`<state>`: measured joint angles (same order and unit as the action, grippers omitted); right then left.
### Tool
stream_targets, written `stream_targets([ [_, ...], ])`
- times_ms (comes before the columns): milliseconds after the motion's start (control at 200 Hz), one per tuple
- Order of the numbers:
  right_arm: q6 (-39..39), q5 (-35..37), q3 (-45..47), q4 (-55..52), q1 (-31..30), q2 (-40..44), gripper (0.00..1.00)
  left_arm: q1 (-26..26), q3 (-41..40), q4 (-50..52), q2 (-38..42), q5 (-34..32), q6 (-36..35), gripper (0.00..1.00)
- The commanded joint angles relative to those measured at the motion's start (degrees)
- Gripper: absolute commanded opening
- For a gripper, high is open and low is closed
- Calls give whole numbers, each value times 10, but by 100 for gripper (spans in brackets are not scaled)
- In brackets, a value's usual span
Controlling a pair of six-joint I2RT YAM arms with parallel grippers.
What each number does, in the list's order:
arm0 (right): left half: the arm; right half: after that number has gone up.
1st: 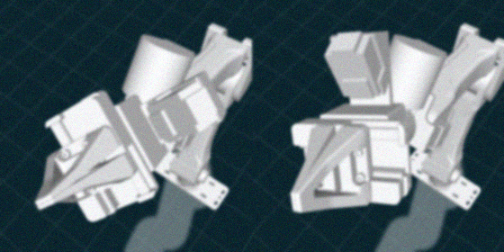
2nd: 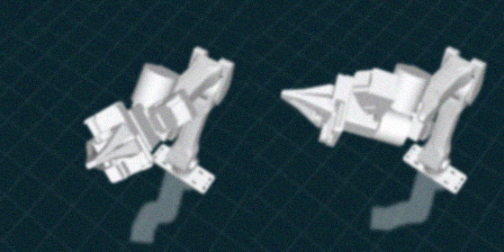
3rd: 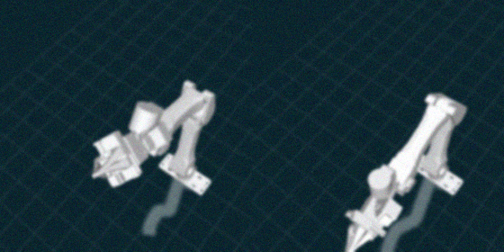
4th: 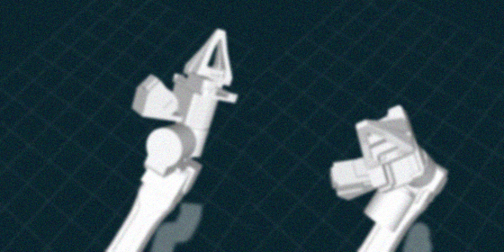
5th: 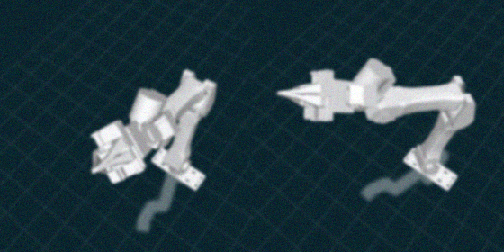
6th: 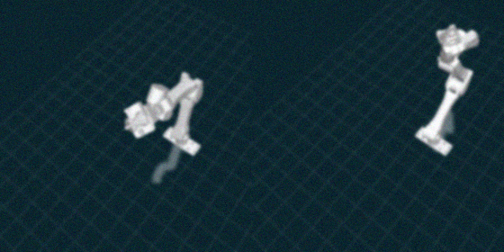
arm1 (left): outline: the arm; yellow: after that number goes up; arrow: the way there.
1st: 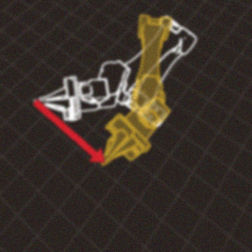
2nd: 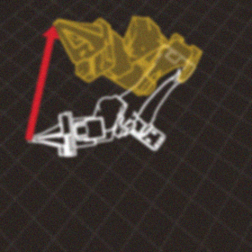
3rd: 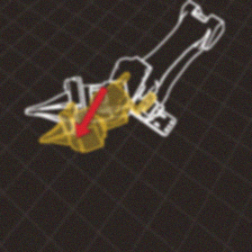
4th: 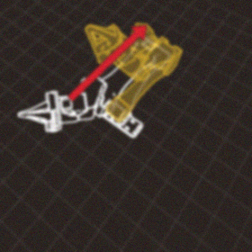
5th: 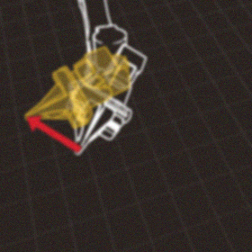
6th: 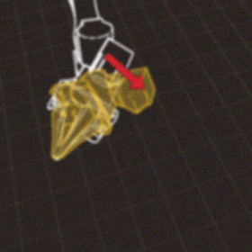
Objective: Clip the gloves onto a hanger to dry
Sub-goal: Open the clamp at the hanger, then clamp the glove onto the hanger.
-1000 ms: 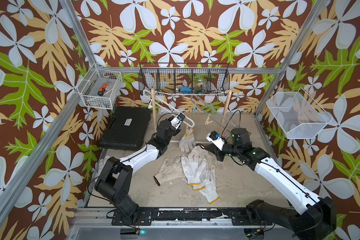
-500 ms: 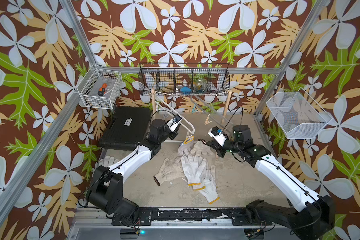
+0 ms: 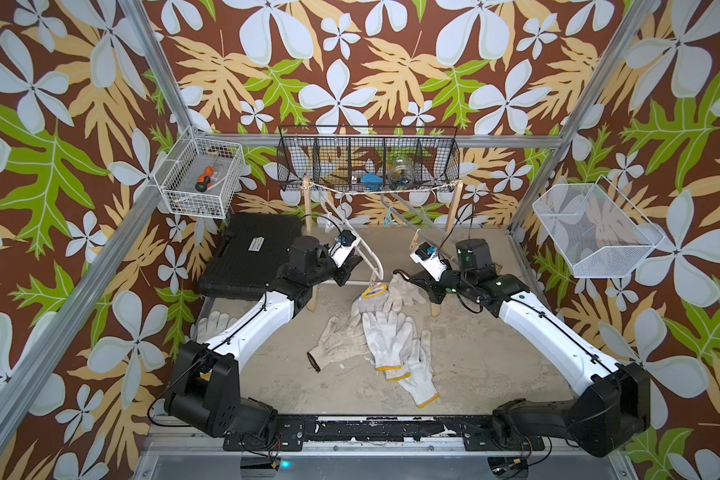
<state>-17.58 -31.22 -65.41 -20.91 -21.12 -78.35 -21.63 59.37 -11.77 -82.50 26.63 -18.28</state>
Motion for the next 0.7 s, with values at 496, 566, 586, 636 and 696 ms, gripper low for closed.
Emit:
stream_targets([
  [496, -24, -87, -85, -26, -49, -134, 0, 6, -3, 5, 3, 123, 21, 21],
  [566, -21, -89, -100, -26, -52, -151, 0, 6, -4, 4, 2, 133, 22, 21],
  [586, -22, -89, -106, -28, -53, -156, 0, 6, -4, 4, 2, 136, 22, 20],
  [636, -23, -91, -121, -31, -57, -168, 0, 6, -4, 4, 1, 141, 22, 19],
  [696, -22, -91, -134, -29, -62, -181, 0, 6, -6, 1, 2, 145, 23, 19],
])
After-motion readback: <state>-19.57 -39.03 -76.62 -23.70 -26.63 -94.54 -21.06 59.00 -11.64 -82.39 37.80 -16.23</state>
